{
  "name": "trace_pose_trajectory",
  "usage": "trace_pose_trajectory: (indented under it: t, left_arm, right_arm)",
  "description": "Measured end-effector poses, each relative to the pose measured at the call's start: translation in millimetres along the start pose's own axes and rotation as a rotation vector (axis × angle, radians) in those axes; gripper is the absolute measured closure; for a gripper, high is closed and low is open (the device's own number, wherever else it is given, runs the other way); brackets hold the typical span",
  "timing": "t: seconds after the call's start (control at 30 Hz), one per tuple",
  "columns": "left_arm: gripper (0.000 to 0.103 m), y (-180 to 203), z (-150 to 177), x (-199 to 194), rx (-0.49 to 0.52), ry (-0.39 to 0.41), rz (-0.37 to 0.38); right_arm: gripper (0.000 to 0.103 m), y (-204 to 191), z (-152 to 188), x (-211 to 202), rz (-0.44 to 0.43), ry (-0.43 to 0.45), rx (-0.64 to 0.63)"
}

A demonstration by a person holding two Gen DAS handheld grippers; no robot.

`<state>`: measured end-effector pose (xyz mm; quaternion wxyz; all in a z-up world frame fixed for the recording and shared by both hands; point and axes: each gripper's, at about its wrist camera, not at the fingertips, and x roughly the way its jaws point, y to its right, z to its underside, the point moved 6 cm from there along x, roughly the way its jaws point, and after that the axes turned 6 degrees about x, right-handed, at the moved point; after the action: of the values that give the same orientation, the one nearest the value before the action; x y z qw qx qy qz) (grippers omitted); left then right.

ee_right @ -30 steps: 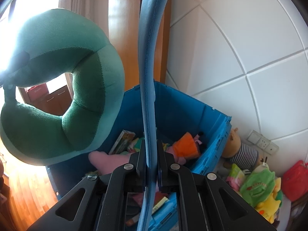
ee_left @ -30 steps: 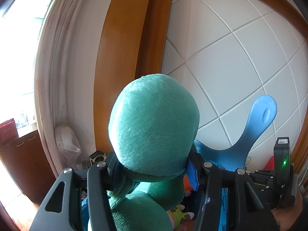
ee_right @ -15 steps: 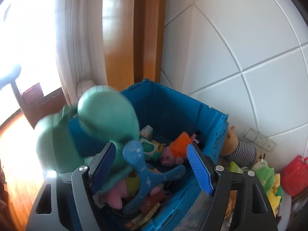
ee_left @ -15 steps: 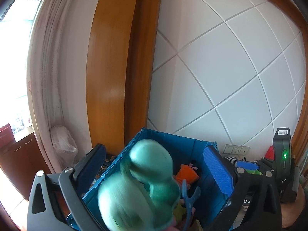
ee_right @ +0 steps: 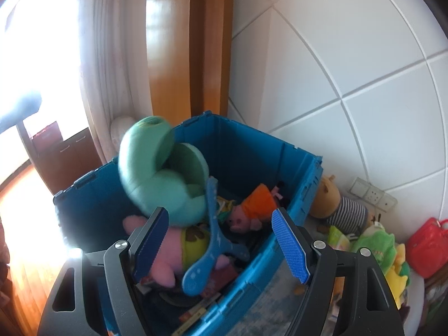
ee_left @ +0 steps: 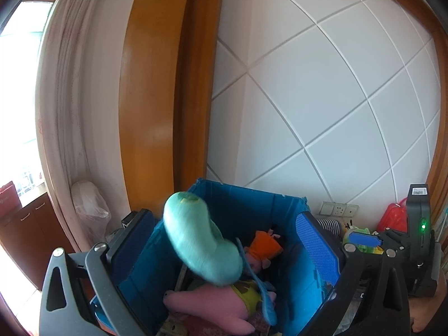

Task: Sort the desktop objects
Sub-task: 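Move both grippers back over the toy pile on the bed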

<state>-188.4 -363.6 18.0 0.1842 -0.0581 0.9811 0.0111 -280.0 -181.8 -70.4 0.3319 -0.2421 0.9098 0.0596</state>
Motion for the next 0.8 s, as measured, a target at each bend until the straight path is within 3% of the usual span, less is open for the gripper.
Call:
trace_pose_trajectory:
  t: [0.33,0.8]
  left_arm:
    - [0.000,58.2,14.0,-31.3,0.050,-0.023,-0.024]
    - [0.000,210.3,53.0,-79.7,0.093,-0.089,-0.043]
  right_arm:
    - [0.026,27.8,35.8,-51.2,-0.027,0.028,0.031]
    - [0.026,110.5,115.9,-139.8,-0.035,0.019,0.033]
